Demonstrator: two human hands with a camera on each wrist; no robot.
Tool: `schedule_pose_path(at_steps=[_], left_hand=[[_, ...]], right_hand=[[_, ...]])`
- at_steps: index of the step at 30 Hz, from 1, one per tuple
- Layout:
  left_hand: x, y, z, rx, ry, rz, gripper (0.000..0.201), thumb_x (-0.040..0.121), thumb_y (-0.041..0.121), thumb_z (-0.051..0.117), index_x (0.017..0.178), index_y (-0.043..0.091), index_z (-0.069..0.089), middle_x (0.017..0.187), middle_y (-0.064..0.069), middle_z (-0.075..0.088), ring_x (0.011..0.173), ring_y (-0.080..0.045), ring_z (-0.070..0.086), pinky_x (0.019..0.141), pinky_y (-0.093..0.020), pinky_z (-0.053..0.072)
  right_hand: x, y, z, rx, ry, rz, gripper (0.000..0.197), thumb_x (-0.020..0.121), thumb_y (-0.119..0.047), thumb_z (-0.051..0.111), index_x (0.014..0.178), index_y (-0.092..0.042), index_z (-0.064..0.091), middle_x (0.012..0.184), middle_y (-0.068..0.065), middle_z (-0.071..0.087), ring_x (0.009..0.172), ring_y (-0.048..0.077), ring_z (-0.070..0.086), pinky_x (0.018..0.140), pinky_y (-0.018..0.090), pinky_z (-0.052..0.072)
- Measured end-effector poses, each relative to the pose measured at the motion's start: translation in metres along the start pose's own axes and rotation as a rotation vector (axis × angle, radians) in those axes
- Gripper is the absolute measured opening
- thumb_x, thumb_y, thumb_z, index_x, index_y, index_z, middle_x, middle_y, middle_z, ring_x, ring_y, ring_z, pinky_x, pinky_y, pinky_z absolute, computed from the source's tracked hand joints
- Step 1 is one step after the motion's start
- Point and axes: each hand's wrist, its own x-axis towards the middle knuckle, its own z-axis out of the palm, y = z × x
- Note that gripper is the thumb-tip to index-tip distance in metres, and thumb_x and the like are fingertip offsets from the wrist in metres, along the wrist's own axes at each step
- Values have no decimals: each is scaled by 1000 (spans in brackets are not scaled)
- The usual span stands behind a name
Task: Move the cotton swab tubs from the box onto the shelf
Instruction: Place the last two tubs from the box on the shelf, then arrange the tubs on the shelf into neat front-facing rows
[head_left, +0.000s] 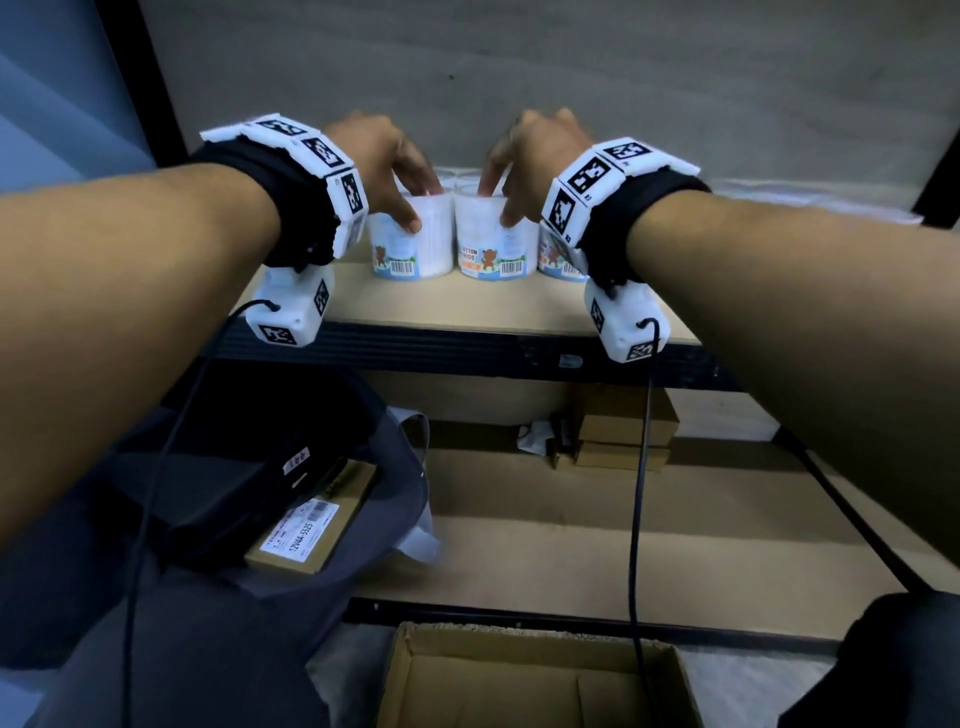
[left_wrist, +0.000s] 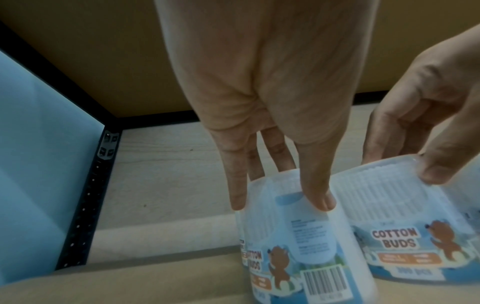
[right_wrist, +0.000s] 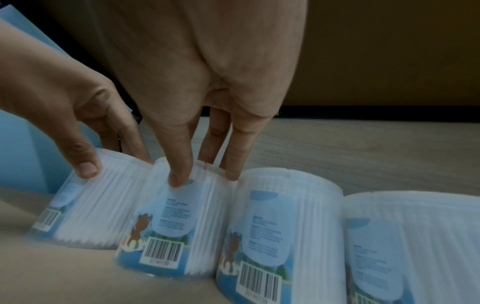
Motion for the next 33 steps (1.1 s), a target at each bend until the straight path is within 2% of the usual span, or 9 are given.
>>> schedule_pose_path(at_steps=[2,5,9,12,15,20,24,27,33], left_hand=[[4,-2,2,-1,4,2,47,73,17,84,118,21,72,113,0,72,85,-9,60,82,-17,36],[6,-4,2,1,-6,13,47,72,18,84,117,22,72,112,1,72,85,-9,60,83,-17,37],[9,-3,1,-6,-12,20,47,71,14,84,116,21,72,111,0,73,85,-9,60,82,-18,39],[10,0,1,-9,-29,5,48,71,12,85,116,21,71,112,0,72,84,-11,60,87,-21,44],[12,6,-3,42,-69,-9,49,74,11,83,121,19,69,116,0,71,86,-10,58,87,-19,41],[20,24,-10,170,-150,-24,52,77,21,80,126,20,64,122,2,68,101,-18,64,91,-22,45],[30,51,-19,134,-158,17,57,79,32,78,131,21,59,127,4,65,109,-18,63,95,-24,46],[42,77,-22,117,-172,72,58,81,42,75,133,23,57,127,7,63,108,-16,62,93,-22,42],[73,136,-8,55,-198,168,61,79,55,71,132,29,56,129,9,62,111,-14,60,102,-27,44]], right_hand=[[2,2,3,7,11,-5,29,74,-3,70,90,-26,77,100,11,71,93,29,67,88,32,53],[3,2,5,-2,15,-3,27,75,-8,71,91,-30,76,103,11,71,104,30,62,82,27,46],[-1,1,1,-4,19,-32,30,77,-6,68,98,-27,76,105,13,71,100,33,67,93,33,52],[-4,-2,-1,-36,-7,-27,32,82,-8,61,110,-21,74,113,15,68,106,34,64,95,37,51],[-4,-5,-3,-51,-43,-28,39,81,-7,51,111,-19,73,114,12,69,106,34,64,95,37,52],[-3,8,-18,-63,-90,-62,50,83,-1,52,122,-28,67,122,3,67,120,21,57,105,29,42],[-3,33,-38,-57,-60,-44,47,86,-2,51,122,-29,66,125,3,65,123,22,53,105,29,43],[-4,57,-52,-61,-62,-18,46,83,-5,54,120,-29,66,123,5,65,121,23,56,103,30,43],[-18,117,-75,-72,-79,119,45,83,-13,59,121,-35,64,127,7,61,113,26,61,95,31,51]])
